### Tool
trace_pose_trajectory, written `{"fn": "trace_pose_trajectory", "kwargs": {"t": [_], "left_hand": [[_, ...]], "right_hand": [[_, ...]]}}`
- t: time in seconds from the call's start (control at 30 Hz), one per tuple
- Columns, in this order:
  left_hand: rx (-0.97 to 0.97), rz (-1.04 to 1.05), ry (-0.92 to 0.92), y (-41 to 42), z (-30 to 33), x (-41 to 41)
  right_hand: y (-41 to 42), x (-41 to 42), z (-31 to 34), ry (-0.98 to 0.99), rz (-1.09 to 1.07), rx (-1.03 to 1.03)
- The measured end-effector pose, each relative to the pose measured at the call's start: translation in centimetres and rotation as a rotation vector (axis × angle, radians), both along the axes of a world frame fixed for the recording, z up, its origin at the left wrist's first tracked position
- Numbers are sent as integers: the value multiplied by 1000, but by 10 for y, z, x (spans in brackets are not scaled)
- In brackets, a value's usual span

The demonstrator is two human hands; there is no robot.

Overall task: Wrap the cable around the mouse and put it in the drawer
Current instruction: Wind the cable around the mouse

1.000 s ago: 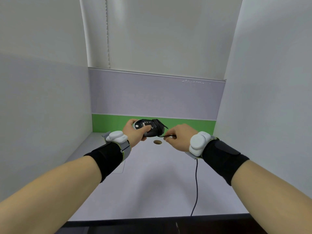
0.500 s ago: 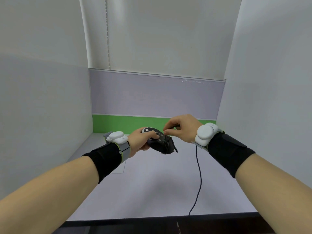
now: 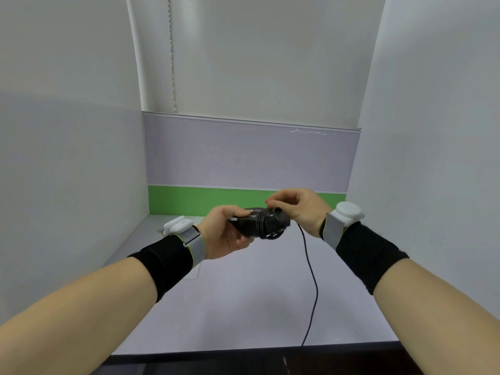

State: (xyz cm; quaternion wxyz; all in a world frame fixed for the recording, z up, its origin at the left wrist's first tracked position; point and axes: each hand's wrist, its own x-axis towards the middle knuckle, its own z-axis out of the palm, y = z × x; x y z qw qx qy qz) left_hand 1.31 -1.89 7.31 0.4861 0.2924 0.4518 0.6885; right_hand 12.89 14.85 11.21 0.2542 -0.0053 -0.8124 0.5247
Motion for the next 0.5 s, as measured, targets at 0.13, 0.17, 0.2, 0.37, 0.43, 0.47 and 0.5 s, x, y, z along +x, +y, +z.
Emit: {"fn": "trace_pose_trajectory", "kwargs": {"t": [0.13, 0.17, 0.2, 0.37, 0.43, 0.47, 0.5], "left_hand": [[120, 70, -123, 4, 2, 1], [145, 90, -138, 6, 2, 1], [165, 120, -141, 8, 3, 1], [187, 345, -59, 19, 3, -1], [160, 422, 4, 21, 1, -5], [145, 455, 33, 22, 0, -7], [132, 495, 47, 22, -2, -9]], "right_hand": [[-4, -1, -12, 63, -19, -113], [-7, 0, -16, 56, -32, -116], [-10, 0, -20, 33, -45, -112], [-20, 2, -33, -244, -128, 37], [-21, 3, -33, -279, -187, 198], [-21, 4, -32, -293, -215, 304], [-20, 5, -30, -314, -239, 416]]}}
